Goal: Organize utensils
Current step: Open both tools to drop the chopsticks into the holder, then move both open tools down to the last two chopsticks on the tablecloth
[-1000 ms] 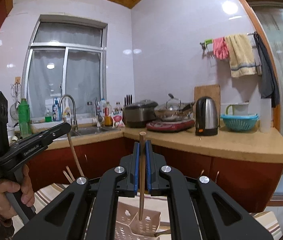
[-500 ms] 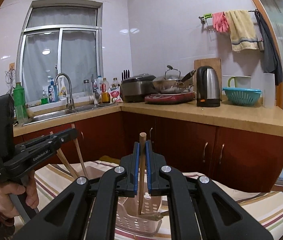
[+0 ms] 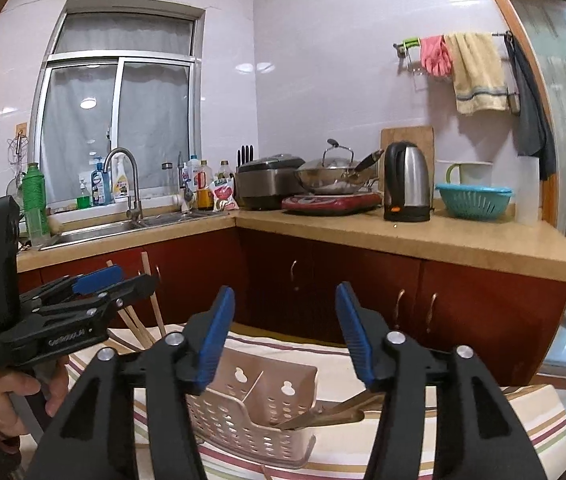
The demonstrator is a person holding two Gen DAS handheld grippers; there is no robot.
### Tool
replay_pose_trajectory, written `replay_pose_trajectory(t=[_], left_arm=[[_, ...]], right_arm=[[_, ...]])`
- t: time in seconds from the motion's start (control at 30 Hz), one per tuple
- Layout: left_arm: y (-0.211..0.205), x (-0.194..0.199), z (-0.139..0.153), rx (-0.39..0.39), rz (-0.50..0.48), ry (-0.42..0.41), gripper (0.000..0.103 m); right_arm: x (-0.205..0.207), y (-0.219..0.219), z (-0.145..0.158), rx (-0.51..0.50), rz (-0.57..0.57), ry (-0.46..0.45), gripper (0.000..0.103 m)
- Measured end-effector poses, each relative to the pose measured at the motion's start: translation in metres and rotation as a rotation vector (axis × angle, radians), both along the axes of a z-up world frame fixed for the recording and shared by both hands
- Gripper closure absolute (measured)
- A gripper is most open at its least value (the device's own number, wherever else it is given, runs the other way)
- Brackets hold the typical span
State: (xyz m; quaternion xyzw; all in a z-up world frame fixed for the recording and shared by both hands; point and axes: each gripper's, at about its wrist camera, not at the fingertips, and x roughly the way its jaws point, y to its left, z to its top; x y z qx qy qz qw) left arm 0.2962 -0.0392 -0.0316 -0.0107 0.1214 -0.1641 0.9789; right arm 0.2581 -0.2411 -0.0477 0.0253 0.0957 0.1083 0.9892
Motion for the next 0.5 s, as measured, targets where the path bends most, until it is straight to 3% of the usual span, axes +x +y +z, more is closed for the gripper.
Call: replay_pose_trajectory(t=[0.23, 0.5], left_arm=[[0.011, -0.032, 0.003, -0.004, -0.023, 0.001, 0.023], [0.04, -0.078, -0.036, 0.043, -0.003, 0.073, 0.023]], right_arm=[[-0.034, -0.01, 0.006, 0.013, -0.013, -0.018, 0.045], [-0.077, -0.023, -0.03, 0.007, -0.033, 0.06, 0.045]])
